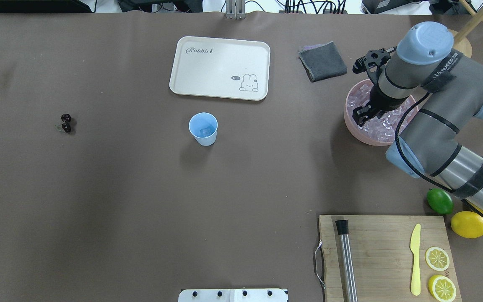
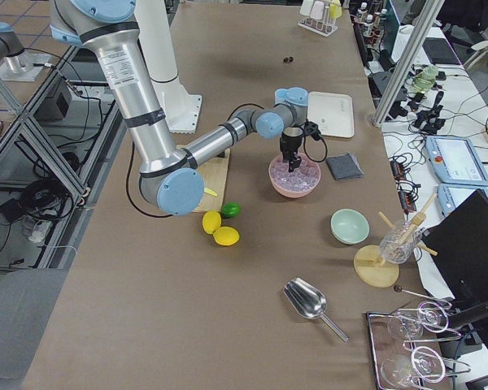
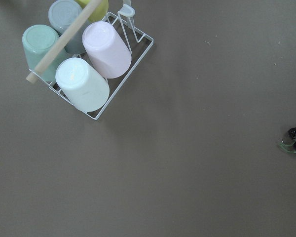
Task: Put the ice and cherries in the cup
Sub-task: 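Lower the right gripper into the bowl and grasp another ice cube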
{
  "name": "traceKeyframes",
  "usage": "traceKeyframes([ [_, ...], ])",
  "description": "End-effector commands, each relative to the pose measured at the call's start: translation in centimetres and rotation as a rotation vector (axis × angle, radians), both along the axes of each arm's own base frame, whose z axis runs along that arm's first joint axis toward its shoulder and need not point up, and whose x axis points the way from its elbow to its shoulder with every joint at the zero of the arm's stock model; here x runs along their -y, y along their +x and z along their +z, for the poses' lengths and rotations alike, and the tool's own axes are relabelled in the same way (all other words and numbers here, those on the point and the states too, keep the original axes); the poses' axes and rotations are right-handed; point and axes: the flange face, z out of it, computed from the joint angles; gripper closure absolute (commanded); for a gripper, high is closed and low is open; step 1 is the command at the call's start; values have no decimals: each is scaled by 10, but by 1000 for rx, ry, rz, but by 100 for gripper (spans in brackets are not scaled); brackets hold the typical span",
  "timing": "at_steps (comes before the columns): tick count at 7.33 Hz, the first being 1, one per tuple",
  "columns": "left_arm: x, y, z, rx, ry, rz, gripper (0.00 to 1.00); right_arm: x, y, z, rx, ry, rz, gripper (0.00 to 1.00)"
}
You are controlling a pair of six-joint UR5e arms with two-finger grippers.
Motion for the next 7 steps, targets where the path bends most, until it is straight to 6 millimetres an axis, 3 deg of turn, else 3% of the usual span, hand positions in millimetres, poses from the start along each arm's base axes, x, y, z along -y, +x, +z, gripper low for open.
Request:
traceKeyframes([
  [1, 0, 0, 0, 0, 0, -1, 2, 3, -3, 5, -9, -1, -8, 47],
  [4, 1, 0, -2, 0, 3, -1, 2, 2, -7, 7, -13, -5, -11, 59],
  [7, 2, 0, -3, 1, 5, -1, 2, 7, -11, -1, -7, 1, -7, 56],
])
